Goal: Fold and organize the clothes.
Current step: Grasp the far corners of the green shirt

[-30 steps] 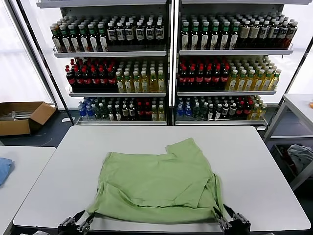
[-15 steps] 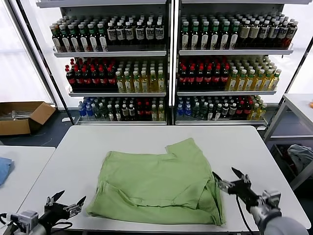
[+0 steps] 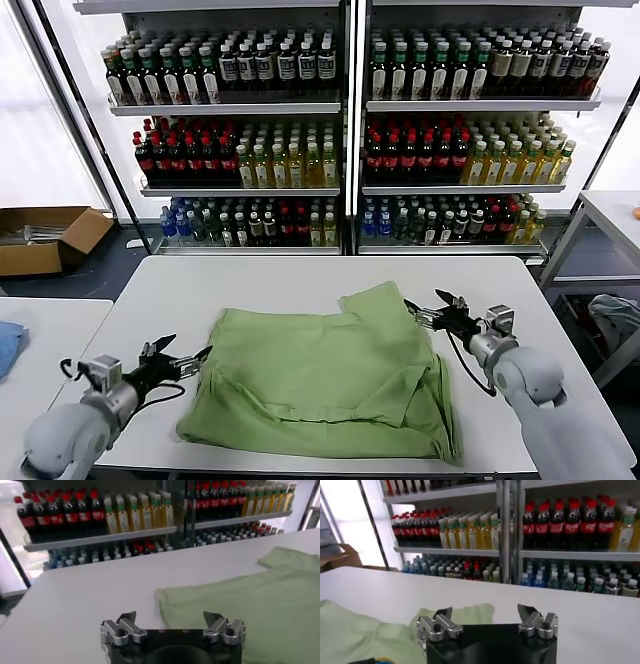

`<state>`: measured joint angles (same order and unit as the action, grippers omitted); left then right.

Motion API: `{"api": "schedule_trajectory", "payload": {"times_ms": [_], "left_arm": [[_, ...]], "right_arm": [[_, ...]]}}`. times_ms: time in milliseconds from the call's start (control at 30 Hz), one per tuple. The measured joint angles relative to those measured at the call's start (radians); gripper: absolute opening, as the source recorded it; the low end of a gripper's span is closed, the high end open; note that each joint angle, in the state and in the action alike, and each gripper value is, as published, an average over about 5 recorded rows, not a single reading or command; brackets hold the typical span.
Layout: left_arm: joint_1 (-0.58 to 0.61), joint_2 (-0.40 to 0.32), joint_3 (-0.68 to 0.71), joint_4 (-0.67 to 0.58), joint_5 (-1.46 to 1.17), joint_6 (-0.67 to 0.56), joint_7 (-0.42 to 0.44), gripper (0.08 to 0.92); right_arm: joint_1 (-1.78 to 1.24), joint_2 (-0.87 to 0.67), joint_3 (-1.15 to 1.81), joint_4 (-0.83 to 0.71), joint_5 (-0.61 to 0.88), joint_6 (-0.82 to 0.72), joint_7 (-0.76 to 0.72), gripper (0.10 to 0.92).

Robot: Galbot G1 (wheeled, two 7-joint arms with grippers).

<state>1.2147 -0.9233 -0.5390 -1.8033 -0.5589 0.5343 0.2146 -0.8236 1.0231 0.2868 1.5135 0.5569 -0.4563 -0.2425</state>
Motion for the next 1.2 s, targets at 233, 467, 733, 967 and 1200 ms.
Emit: {"api": "schedule_trajectory", "payload": {"times_ms": [233,467,733,967,1200], "left_arm": [[-0.191,-0.011,0.135,0.159,-0.047,0.005,-0.02,0.823],[-0.326,-0.036,0.227,0.282,-0.068,0.005,-0.032,0.823],[-0.391,-0.056,0.28,0.358,-0.073,0.008,-0.038,0.823],[-0.397,-0.048,0.314,0.372,-0.063,0.004,-0.038,0.731],[-0.389,-0.038,0.335,0.37,-0.043,-0.003,-0.03,0.524]], "right_arm": [[0.11,0.04,-0.068,-0.153,-0.037,-0.008,-0.013,0.823],[0.185,0.079,-0.118,-0.249,-0.057,-0.012,-0.02,0.823],[0.22,0.104,-0.157,-0.303,-0.073,-0.015,-0.023,0.823],[0.226,0.105,-0.18,-0.315,-0.081,-0.015,-0.029,0.716],[0.212,0.098,-0.183,-0.303,-0.079,-0.016,-0.029,0.517]]}}
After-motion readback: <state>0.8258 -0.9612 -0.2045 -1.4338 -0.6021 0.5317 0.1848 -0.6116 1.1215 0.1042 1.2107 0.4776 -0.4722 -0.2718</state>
